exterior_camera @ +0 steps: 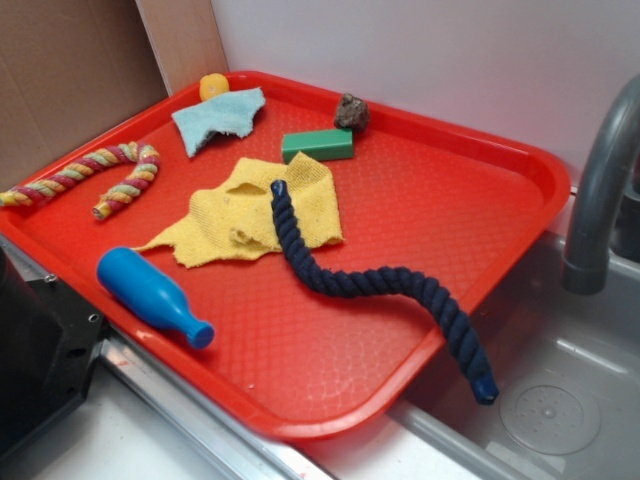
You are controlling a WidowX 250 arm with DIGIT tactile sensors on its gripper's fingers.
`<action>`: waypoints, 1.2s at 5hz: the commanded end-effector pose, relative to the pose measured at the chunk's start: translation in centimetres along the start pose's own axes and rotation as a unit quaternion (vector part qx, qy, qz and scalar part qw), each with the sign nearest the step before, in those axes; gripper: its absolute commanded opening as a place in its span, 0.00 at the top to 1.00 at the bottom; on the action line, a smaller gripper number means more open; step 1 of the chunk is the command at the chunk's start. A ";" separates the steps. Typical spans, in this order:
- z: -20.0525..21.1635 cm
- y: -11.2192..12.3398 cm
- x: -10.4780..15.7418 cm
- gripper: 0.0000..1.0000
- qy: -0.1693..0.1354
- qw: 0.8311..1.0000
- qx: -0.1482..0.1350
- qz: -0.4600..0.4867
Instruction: Grab the blue cloth.
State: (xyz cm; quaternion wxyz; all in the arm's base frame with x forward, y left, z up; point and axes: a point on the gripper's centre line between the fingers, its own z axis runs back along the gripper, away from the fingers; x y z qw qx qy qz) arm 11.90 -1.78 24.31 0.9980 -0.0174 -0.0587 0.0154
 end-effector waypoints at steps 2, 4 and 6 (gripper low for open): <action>-4.5 3.8 1.4 0.00 0.010 0.993 0.050 0.105; -11.6 11.2 9.7 0.00 -0.037 0.958 0.106 0.265; -11.6 11.2 9.7 0.00 -0.037 0.958 0.106 0.265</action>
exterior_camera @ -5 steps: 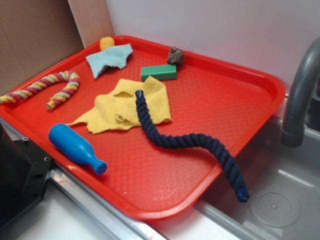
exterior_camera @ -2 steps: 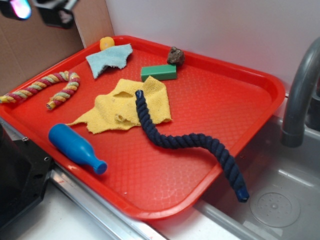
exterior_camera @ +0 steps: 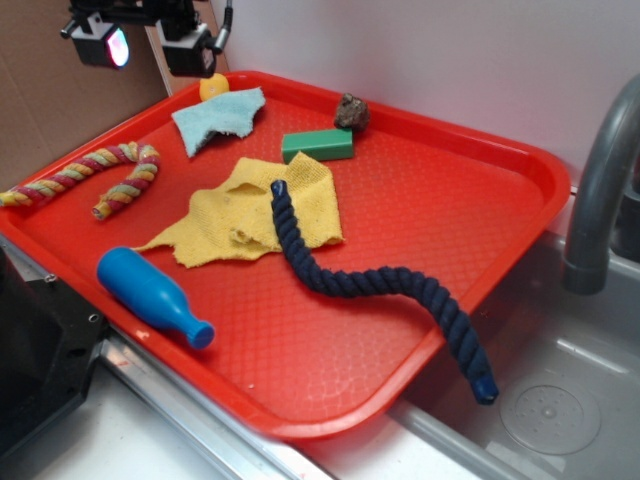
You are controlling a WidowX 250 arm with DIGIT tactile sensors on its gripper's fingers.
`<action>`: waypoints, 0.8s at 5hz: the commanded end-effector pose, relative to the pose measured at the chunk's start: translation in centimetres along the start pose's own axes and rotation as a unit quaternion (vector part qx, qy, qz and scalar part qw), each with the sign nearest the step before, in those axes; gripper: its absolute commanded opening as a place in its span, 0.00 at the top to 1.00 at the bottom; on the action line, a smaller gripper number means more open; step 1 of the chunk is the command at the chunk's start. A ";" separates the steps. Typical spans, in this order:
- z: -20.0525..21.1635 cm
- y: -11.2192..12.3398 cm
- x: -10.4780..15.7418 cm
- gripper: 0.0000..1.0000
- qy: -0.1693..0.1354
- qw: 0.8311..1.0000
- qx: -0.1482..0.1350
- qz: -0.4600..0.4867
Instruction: Grab the blue cloth.
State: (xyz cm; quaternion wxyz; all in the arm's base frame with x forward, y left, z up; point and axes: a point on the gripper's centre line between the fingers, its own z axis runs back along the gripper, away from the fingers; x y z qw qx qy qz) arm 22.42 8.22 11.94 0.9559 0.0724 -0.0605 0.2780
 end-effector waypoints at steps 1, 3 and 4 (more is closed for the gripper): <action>1.3 1.0 1.0 0.00 -0.025 1.000 -0.005 0.011; -6.3 3.4 4.0 0.00 -0.065 0.983 -0.003 0.172; -8.4 1.5 4.5 0.00 -0.034 0.992 -0.029 0.117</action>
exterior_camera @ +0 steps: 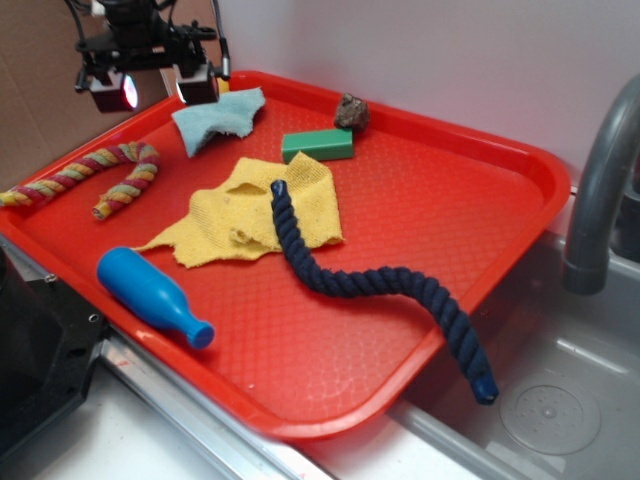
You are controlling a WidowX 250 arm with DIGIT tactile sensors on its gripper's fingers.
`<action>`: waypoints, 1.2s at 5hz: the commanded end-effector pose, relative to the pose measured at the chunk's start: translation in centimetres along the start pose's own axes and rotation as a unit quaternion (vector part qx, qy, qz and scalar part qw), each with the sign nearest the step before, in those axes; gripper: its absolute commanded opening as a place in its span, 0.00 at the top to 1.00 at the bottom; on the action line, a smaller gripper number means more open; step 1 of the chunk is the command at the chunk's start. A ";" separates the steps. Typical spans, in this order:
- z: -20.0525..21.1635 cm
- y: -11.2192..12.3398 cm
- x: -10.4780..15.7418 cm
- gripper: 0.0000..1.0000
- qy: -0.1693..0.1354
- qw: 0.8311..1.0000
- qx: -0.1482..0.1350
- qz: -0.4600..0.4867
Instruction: Grab the blue cloth.
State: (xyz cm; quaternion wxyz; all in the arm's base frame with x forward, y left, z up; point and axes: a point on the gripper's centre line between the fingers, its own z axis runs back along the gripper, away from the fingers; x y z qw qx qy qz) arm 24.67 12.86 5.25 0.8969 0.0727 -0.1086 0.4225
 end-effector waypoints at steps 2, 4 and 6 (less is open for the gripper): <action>-3.3 -3.5 0.4 0.00 0.054 0.988 -0.045 -0.137; -5.3 -3.2 2.2 0.60 0.059 0.988 -0.032 -0.137; -4.9 -2.8 2.3 1.00 0.043 0.990 -0.015 -0.134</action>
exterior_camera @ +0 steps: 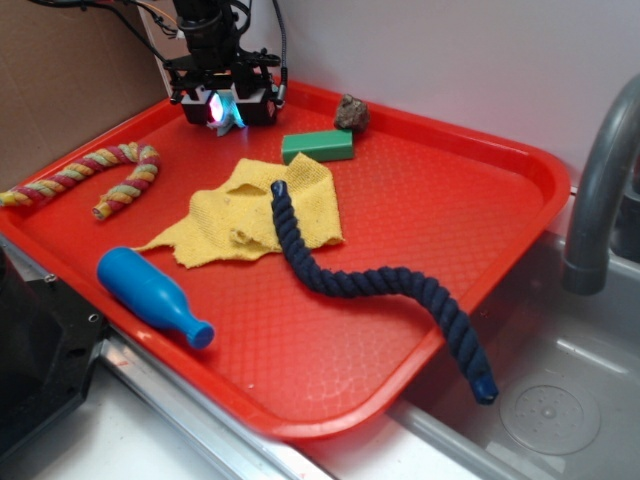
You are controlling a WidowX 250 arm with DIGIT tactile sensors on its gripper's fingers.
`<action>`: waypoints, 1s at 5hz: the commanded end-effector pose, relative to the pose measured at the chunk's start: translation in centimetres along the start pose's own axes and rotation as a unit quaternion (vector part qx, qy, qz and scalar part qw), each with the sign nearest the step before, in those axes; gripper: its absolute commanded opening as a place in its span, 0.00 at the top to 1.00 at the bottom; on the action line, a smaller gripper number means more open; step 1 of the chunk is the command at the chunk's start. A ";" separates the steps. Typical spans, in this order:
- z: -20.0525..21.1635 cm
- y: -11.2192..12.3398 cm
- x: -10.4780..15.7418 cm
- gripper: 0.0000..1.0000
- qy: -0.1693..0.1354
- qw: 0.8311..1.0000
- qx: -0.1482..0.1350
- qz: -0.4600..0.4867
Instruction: Grab the blue cloth.
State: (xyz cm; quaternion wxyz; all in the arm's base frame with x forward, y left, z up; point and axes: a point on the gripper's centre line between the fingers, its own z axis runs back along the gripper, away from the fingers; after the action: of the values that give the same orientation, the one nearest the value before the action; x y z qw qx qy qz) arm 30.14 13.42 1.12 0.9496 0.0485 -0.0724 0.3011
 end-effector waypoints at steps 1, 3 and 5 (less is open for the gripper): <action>0.9 1.0 -1.5 1.00 0.006 1.000 0.011 -0.009; 9.4 0.0 -6.3 1.00 -0.010 0.999 -0.040 -0.027; 17.0 -1.3 -7.7 1.00 0.005 0.995 -0.065 -0.081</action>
State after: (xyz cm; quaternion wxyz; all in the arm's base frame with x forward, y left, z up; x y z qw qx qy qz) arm 22.75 5.12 15.09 0.9722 -0.0086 -0.0529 0.2280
